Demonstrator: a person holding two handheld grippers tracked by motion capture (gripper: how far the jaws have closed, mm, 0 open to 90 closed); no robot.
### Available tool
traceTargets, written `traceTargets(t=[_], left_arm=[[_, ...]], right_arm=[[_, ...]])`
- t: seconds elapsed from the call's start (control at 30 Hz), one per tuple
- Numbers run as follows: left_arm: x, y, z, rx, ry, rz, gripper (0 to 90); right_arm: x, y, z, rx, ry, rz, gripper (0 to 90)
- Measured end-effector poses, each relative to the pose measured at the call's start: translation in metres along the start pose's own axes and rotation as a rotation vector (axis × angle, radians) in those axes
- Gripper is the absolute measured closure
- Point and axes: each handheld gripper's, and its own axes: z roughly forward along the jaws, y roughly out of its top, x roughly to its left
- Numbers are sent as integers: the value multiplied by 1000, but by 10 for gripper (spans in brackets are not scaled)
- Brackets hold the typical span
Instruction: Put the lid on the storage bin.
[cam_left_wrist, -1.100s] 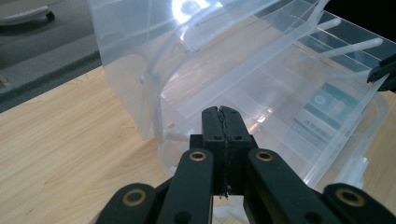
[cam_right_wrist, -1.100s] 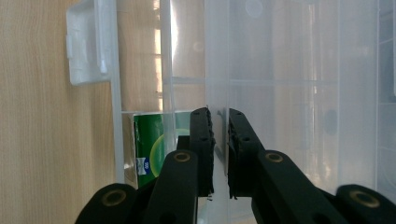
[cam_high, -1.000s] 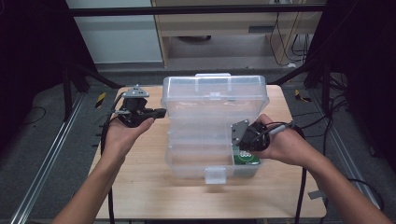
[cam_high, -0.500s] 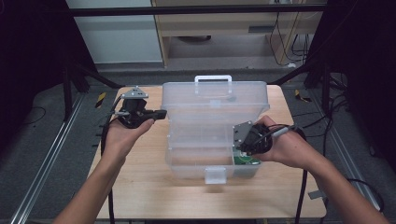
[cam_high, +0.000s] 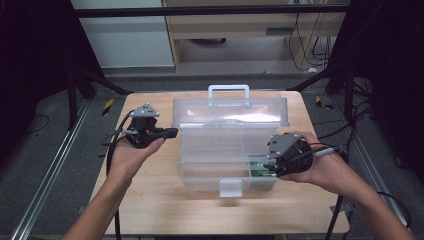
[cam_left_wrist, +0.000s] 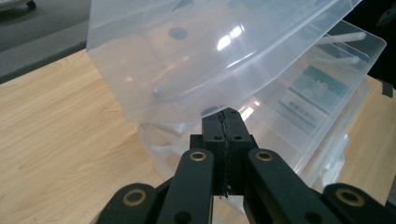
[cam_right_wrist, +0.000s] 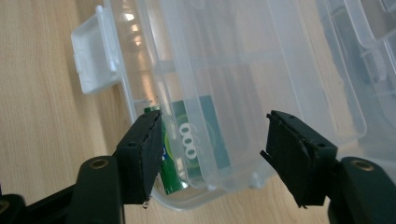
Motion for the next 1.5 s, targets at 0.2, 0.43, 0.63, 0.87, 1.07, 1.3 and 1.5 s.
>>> traceTargets(t=[0.2, 0.43, 0.63, 0.87, 1.07, 1.3, 1.5], left_arm=[[-3, -9, 0, -3, -14, -2, 900], [-7, -18, 1, 3, -24, 1, 900], [-9, -26, 2, 6, -32, 5, 900], [-12, -34, 5, 16, -41, 7, 900], [-12, -43, 7, 15, -54, 13, 900], [-12, -51, 10, 6, -67, 13, 900], [-12, -56, 12, 9, -77, 17, 900]], right_arm=[[3, -14, -5, -6, -18, 45, 317], [7, -31, -11, -6, -29, 86, 300], [8, -47, -16, 2, -44, 128, 269], [10, -60, -17, 7, -48, 167, 253], [11, -75, -19, -7, -58, 209, 246], [12, -85, -20, -3, -67, 234, 243], [11, -90, -20, -2, -67, 245, 243]])
